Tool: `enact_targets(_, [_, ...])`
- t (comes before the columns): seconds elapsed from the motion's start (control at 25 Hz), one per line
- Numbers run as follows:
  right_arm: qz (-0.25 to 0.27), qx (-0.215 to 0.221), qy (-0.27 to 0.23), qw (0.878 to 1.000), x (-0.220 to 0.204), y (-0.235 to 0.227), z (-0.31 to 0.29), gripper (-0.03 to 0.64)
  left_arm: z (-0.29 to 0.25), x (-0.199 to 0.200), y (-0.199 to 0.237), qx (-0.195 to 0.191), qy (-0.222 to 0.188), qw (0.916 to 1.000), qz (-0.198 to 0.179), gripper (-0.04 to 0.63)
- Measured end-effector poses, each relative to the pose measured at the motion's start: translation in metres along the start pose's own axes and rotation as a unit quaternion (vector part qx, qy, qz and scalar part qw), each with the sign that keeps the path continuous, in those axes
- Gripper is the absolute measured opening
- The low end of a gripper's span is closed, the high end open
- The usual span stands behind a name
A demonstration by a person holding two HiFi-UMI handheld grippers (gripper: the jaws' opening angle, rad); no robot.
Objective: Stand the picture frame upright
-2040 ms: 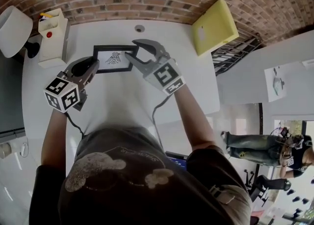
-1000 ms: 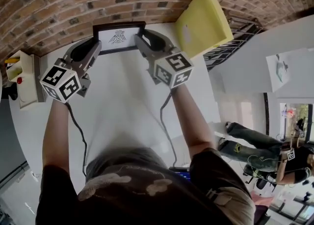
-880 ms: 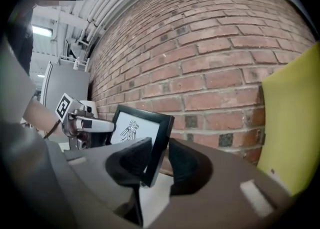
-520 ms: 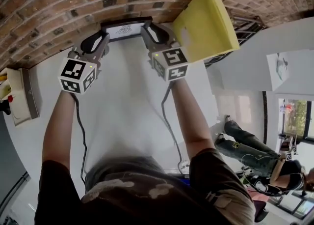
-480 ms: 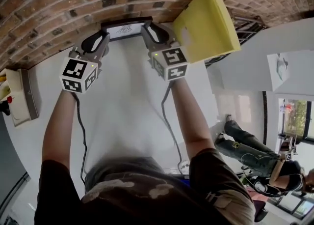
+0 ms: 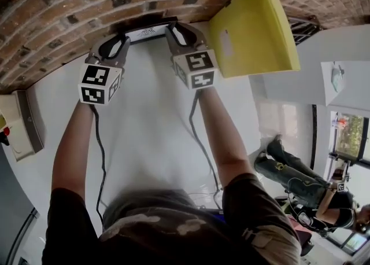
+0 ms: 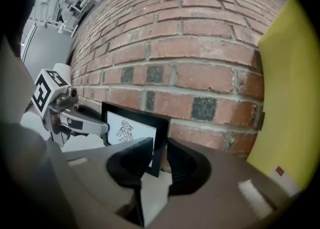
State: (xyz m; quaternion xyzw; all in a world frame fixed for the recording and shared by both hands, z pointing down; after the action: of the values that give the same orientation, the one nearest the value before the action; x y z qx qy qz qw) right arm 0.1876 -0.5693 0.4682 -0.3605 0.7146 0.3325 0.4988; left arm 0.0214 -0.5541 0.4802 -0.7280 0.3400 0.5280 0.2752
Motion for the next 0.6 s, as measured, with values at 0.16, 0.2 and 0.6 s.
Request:
enact_targets(0.16, [0.005,-0.001,0.013,1.0,-0.011,-0.003,-0.01,0.094,-0.01,-0.011,0.002,0.009,0.017,0.9998,-0.002,0.093])
enact_targets(0.2, [0.006,-0.002,0.016,1.0,-0.014,-0.003,-0.012,0.094,-0.012,-0.014,0.001,0.007,0.022,0.9997,-0.003,0.094])
enact_targets(0.6, [0.0,-0.008,0.03,1.0,-0.03,-0.003,-0.021,0.094,-0.017,-0.03,-0.002,0.016,0.045,0.9988,-0.014,0.095])
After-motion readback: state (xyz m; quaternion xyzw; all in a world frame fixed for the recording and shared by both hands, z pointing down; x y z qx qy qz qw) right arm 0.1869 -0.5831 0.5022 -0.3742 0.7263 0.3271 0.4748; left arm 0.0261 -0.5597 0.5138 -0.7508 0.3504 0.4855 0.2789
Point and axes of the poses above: the fingertips, and each gripper's own axes: z backward along the fingers, y to its left, x out of its top, the point moved 4 cm from there along z, backward along the fingers, and after that the axes turned 2 degrees about -y, right-handed, at the moved point
